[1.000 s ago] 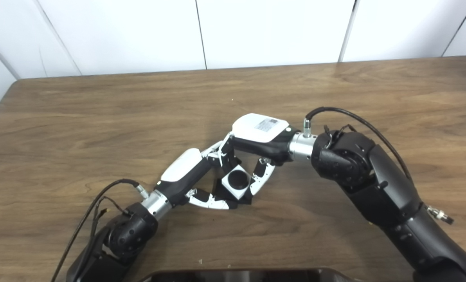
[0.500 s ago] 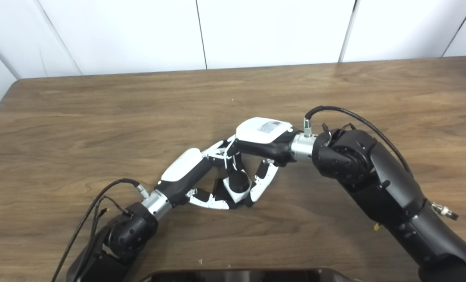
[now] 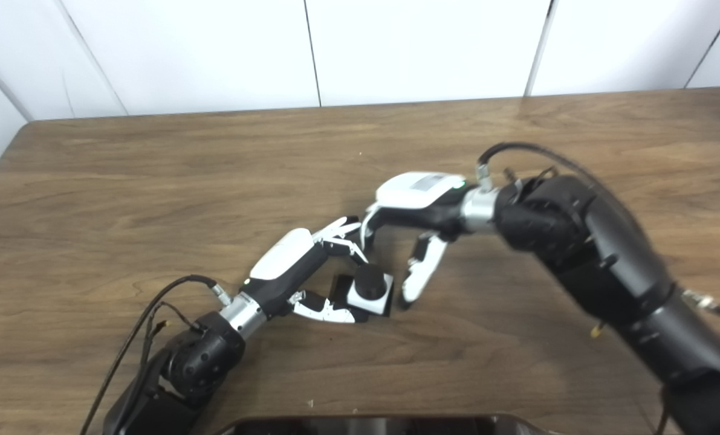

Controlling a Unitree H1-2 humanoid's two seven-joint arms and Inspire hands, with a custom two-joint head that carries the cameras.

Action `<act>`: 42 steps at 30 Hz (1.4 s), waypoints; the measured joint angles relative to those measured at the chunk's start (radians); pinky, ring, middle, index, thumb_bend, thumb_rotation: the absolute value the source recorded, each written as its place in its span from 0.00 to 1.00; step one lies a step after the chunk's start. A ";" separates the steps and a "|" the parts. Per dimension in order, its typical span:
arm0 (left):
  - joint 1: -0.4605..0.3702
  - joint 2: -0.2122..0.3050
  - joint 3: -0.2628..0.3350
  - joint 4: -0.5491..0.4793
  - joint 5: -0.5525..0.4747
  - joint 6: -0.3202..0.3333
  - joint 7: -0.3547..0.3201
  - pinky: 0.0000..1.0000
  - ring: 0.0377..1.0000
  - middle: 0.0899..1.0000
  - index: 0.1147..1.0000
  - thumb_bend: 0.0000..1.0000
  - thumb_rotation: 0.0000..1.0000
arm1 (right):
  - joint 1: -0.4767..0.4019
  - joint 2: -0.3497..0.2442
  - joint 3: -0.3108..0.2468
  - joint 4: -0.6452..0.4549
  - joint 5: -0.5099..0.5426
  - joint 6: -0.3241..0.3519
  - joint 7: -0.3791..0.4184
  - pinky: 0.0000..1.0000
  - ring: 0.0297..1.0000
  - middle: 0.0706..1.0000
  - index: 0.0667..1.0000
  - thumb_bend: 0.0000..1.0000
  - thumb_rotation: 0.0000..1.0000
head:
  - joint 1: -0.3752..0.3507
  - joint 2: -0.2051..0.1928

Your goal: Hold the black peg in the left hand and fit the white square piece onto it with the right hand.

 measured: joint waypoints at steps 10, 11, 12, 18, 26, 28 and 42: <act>-0.002 0.004 0.000 0.001 0.000 -0.009 0.002 0.91 0.98 0.91 0.43 0.52 0.08 | -0.097 -0.068 -0.087 0.025 0.047 0.009 0.036 0.71 0.86 0.90 0.91 1.00 0.39 | -0.025 -0.009; -0.003 0.004 -0.001 0.002 0.000 -0.009 0.002 0.91 0.98 0.91 0.43 0.52 0.08 | -0.105 -0.076 -0.094 0.032 0.051 0.008 0.037 0.71 0.86 0.90 0.91 1.00 0.39 | -0.026 -0.009; -0.003 0.003 -0.001 0.003 0.000 -0.010 0.002 0.91 0.98 0.91 0.43 0.52 0.08 | -0.110 -0.085 -0.100 0.038 0.053 0.008 0.037 0.71 0.87 0.90 0.90 1.00 0.38 | -0.026 -0.009; -0.004 0.004 0.000 0.003 0.000 -0.011 0.001 0.91 0.98 0.91 0.43 0.52 0.08 | -0.187 -0.147 -0.172 0.083 0.091 0.008 0.038 0.64 0.85 0.88 0.90 1.00 0.34 | -0.032 -0.014; -0.004 0.004 0.000 0.005 -0.001 -0.014 0.002 0.91 0.98 0.91 0.43 0.52 0.08 | -0.171 -0.144 -0.319 0.099 0.121 0.028 -0.107 0.56 0.80 0.85 0.83 0.88 0.19 | -0.048 -0.025; -0.004 0.005 0.002 0.007 -0.002 -0.016 0.003 0.91 0.98 0.91 0.43 0.52 0.08 | -0.132 -0.121 -0.364 0.078 0.120 0.050 -0.175 0.54 0.78 0.84 0.82 0.86 0.17 | -0.049 -0.029; -0.004 0.006 0.019 0.016 -0.009 -0.046 0.006 0.78 0.93 0.90 0.72 0.81 0.28 | 0.206 0.138 -0.522 -0.092 0.119 0.146 -0.545 0.65 0.77 0.82 0.82 0.70 0.11 | -0.067 -0.051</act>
